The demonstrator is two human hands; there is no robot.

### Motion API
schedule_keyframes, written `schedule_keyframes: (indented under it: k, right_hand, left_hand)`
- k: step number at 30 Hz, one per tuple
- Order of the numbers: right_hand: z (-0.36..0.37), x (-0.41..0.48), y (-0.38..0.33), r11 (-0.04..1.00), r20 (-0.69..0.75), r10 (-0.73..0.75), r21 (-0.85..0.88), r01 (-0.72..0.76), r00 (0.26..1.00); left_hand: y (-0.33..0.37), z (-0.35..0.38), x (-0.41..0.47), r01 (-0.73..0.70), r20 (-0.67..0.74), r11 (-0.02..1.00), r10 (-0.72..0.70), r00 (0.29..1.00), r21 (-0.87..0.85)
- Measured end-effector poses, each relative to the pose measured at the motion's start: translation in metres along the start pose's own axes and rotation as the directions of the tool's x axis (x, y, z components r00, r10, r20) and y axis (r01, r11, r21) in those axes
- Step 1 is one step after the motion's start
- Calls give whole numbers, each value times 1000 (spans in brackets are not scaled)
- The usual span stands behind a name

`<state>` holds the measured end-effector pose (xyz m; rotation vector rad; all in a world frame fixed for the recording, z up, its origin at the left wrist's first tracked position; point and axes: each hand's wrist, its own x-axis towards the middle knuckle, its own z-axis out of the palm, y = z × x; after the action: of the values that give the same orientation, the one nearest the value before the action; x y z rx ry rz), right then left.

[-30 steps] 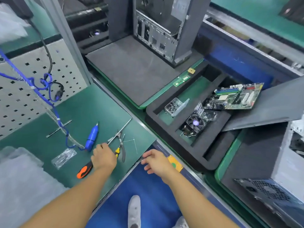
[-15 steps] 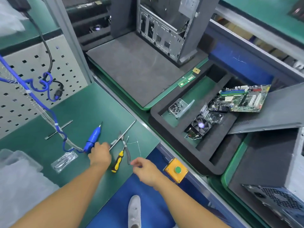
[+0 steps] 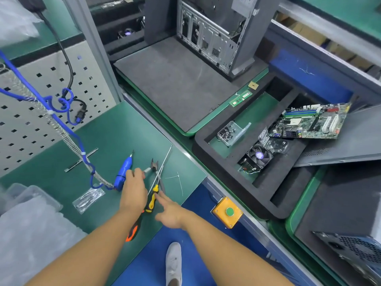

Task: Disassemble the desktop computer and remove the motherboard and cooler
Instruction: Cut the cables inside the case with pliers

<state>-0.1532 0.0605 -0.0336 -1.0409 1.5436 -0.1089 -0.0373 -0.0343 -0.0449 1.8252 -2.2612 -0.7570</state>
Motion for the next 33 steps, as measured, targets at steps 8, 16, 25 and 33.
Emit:
schedule_keyframes:
  k: [8, 16, 25, 33]
  right_hand:
    - [10, 12, -17, 999, -87, -33, -14, 32, 996]
    - [19, 17, -38, 979, -199, -67, -203, 26, 978]
    - [24, 35, -43, 889, -250, -17, -448, -100, 968]
    - [27, 31, -13, 947, -351, -144, -320, 27, 925]
  left_hand:
    - [19, -6, 10, 252, 76, 855, -244, 967, -454]
    - [23, -15, 7, 131, 107, 807, -85, 991, -575]
    - [19, -5, -9, 24, 178, 881, 69, 982, -472]
    - [13, -18, -12, -189, -49, 889, 186, 981, -417]
